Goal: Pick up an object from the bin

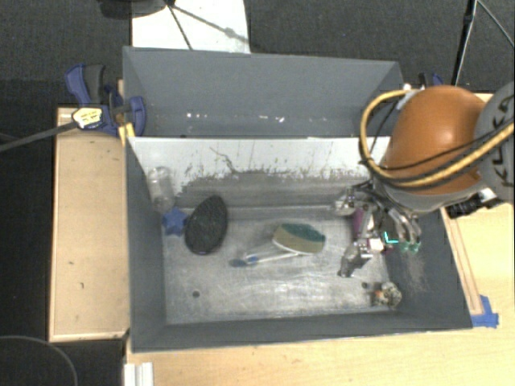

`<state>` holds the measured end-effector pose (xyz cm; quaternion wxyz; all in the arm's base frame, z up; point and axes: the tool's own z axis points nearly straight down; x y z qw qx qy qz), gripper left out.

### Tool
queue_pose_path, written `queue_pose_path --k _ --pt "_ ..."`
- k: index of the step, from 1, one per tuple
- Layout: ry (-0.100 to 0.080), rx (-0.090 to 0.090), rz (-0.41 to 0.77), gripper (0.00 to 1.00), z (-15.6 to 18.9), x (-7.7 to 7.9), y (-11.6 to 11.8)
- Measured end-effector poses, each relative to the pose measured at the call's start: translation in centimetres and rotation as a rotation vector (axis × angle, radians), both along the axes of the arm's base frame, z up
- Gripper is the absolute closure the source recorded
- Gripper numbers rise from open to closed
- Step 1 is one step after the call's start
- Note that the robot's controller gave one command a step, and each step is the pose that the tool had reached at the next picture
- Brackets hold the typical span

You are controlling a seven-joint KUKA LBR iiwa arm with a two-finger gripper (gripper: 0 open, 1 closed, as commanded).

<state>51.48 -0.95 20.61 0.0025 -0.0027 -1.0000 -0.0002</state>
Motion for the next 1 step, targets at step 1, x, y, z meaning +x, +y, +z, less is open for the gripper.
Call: queue_pose_path --k 1 --pt "-0.020 0.001 0.108 0.00 -13.38 2.93 6.08"
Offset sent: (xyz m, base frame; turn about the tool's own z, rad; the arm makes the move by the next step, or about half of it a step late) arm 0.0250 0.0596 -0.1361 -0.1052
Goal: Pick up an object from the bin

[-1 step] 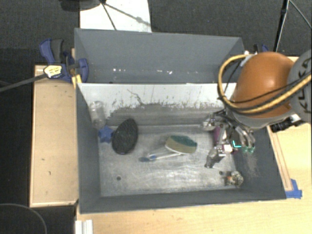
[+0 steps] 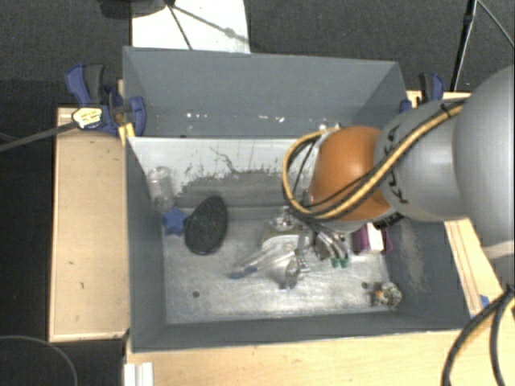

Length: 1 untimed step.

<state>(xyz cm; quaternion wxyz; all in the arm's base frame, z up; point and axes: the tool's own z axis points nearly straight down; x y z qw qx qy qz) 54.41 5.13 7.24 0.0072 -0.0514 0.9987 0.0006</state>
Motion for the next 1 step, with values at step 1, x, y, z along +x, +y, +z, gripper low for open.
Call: queue_pose_path --k 1 --pt "-0.007 0.001 -0.002 1.00 0.39 0.20 -0.07"
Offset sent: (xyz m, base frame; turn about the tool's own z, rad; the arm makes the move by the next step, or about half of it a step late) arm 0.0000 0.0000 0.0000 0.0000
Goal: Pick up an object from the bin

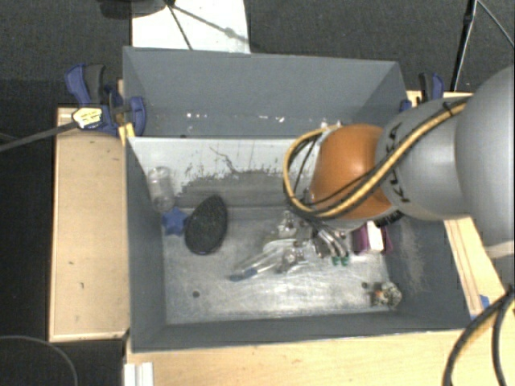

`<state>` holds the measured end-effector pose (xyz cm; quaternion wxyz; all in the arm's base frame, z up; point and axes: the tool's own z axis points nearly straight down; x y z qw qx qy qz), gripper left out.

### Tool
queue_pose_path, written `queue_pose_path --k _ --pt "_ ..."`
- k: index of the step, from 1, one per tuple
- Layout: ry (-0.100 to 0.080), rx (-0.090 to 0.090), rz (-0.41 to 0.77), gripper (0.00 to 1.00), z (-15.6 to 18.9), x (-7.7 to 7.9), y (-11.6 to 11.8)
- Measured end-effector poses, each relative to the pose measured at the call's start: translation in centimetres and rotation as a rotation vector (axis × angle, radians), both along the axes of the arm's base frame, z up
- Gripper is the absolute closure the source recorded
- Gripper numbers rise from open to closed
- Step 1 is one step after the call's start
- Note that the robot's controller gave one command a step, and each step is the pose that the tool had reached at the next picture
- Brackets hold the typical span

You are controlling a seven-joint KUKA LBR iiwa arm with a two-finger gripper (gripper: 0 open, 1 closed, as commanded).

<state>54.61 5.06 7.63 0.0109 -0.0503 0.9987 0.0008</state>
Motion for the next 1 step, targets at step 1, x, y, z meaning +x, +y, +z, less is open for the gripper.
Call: queue_pose_path --k 1 --pt "0.010 -0.002 0.032 1.00 16.23 2.13 1.08"
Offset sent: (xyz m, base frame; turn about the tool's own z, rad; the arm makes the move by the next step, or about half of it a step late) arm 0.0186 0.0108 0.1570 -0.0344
